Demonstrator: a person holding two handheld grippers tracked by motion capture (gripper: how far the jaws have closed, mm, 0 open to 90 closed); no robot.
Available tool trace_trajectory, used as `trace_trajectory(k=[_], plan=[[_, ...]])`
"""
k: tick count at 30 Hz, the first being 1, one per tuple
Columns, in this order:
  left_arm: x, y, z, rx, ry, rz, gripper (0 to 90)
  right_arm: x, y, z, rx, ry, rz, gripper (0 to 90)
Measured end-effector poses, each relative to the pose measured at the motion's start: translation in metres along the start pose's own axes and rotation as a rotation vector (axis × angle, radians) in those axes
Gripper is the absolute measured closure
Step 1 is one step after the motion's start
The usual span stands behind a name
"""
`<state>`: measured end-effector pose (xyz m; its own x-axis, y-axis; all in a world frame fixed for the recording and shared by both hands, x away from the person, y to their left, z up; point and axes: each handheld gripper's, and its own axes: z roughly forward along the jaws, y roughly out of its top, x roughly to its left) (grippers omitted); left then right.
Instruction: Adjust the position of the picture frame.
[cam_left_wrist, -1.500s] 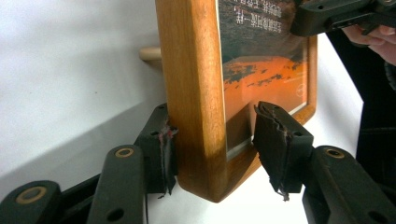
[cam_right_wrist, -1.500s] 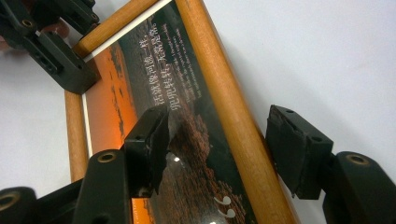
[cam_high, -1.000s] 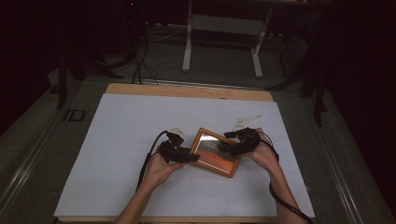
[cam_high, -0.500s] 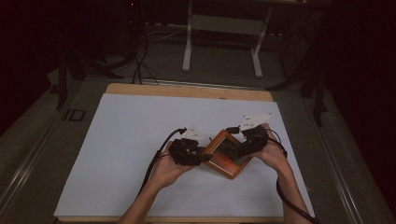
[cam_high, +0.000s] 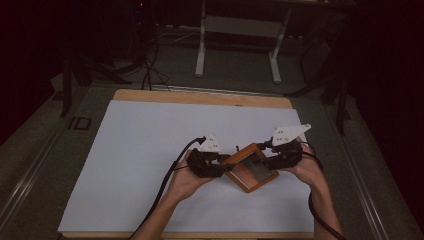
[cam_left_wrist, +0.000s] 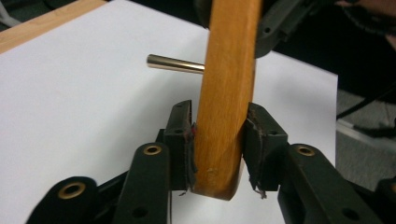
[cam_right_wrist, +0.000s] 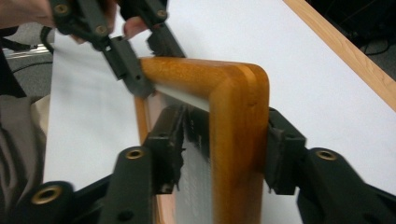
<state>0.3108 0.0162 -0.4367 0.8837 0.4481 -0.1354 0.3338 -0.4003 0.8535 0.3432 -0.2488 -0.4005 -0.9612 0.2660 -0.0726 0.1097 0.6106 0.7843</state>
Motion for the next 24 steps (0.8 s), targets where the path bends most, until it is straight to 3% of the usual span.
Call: trace_trajectory(k=[2, 3, 11, 14, 19, 22, 24], plan=[[0.002, -0.001, 0.0, -0.016, -0.014, -0.017, 61.8, 0.001, -0.001, -0.002, -0.003, 0.002, -0.006, 57.6], [0.005, -0.003, 0.001, -0.051, -0.044, -0.051, 61.8, 0.002, -0.002, -0.004, -0.004, 0.005, -0.009, 59.4], [0.016, -0.019, 0.003, -0.147, -0.128, -0.092, 50.1, 0.012, -0.008, -0.016, -0.027, 0.024, -0.029, 67.6], [0.018, -0.024, 0.004, -0.143, -0.139, -0.09, 48.1, 0.012, -0.011, -0.018, -0.031, 0.018, -0.025, 67.6], [0.016, -0.031, 0.022, -0.078, -0.129, -0.074, 53.1, 0.012, -0.018, -0.023, -0.051, 0.008, 0.001, 67.8], [0.015, -0.03, 0.026, -0.095, -0.143, -0.062, 59.2, 0.012, -0.019, -0.024, -0.054, 0.005, 0.006, 67.9], [0.017, -0.03, 0.025, -0.102, -0.173, -0.064, 62.3, 0.011, -0.02, -0.026, -0.049, 0.007, 0.021, 67.9]])
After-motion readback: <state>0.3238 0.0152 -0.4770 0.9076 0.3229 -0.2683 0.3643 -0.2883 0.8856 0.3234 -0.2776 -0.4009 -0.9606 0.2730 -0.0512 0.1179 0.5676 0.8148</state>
